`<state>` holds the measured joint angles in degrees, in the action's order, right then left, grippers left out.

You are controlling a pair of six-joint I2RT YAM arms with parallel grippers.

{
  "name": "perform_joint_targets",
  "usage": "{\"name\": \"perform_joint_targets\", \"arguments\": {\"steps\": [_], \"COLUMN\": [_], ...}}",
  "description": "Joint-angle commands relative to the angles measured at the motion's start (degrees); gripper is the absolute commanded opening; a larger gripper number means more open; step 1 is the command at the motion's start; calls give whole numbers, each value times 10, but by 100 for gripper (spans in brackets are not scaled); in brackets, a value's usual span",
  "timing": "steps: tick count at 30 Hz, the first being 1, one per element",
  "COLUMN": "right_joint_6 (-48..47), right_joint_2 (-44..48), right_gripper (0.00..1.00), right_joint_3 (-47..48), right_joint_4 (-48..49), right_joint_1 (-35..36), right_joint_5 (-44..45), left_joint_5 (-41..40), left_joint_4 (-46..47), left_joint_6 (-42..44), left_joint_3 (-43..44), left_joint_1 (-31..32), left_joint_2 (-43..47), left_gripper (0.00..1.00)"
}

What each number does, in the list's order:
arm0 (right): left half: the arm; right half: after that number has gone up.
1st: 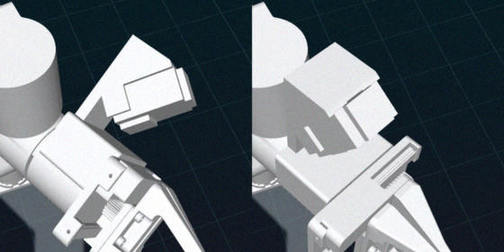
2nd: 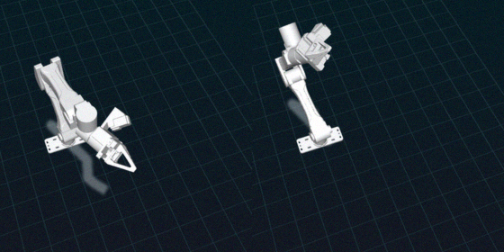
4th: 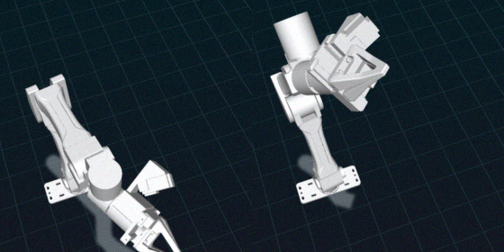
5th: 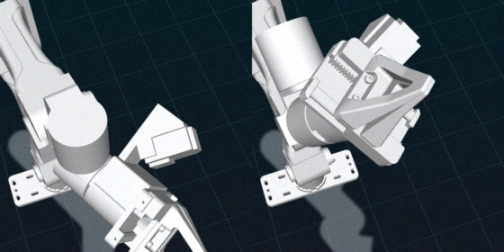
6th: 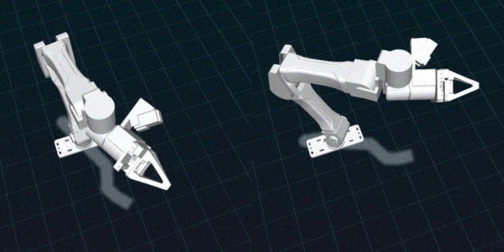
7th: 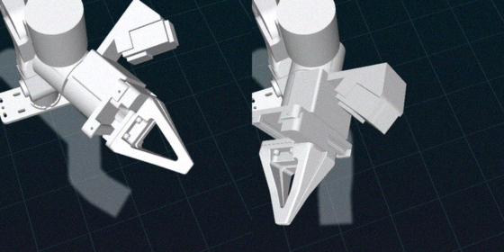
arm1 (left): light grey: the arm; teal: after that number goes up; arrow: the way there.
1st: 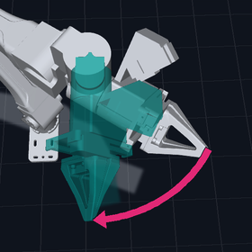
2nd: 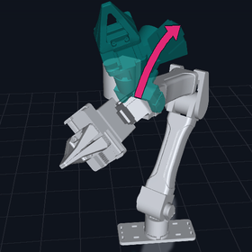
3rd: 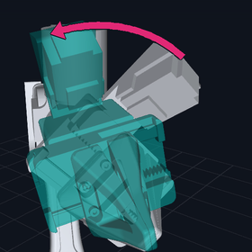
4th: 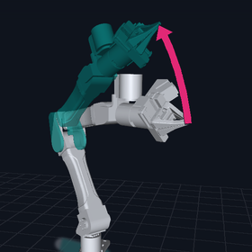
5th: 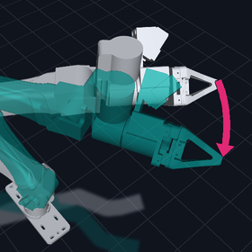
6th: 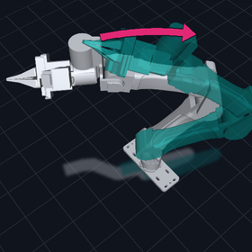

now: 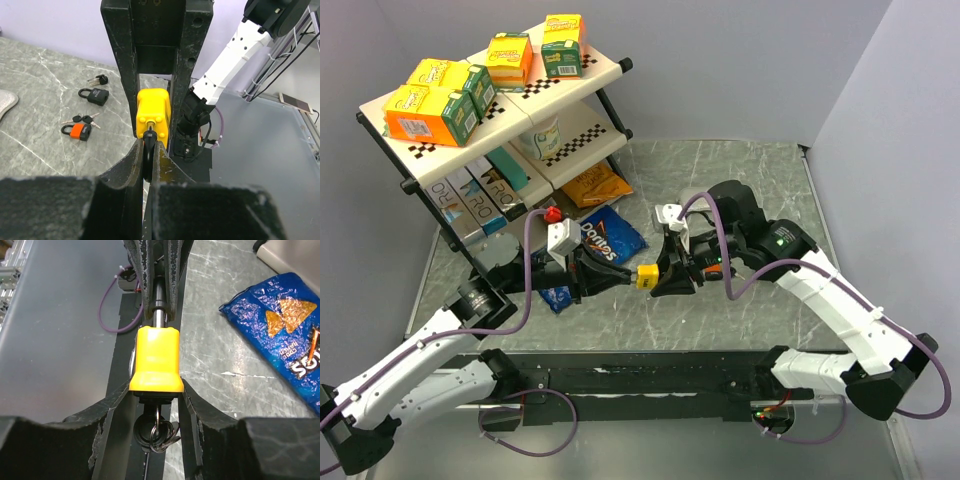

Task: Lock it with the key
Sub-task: Lock the lock.

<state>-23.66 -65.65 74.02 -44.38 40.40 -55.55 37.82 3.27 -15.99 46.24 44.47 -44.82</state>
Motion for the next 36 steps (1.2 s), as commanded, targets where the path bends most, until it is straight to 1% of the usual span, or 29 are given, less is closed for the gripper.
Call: {"name": "perform_joint_targets", "arguments": {"steps": [1,5,9,11,13,14,22,31,36], "right_joint_6": [8,16,15,11,6,7,9,-10,-4], "right_joint_2": [-12,-20,-32,-37,-44,-46,-63,-81,-89], "right_gripper": [25,18,14,9,1,0,0,0,0], "right_joint_3": [36,42,55,60,68,73,99,122,128], "right_joint_4": [44,54,58,57,57,60,66,63,76], "right_joint_1": [18,23,30,35,37,38,41,59,64], "right_joint_5": [-15,-17,-15,-14,-14,-13,-20,-24,-28], "left_joint_5": [16,19,27,29,25,26,19,16,13], "left_joint_4": [86,105,123,133,142,147,165,227,248], "left_joint_6": [-26,-47,-66,-72,-79,-83,-95,-138,-150], "left_joint_3": [2,-9,-18,-24,-28,-30,-66,-96,-107], "left_joint_1": [3,2,4,4,5,6,24,40,57], "left_joint_2": [-8,-14,-21,-24,-28,-28,-29,-46,-55], "left_gripper": [1,1,1,1,1,1,1,1,1]}}
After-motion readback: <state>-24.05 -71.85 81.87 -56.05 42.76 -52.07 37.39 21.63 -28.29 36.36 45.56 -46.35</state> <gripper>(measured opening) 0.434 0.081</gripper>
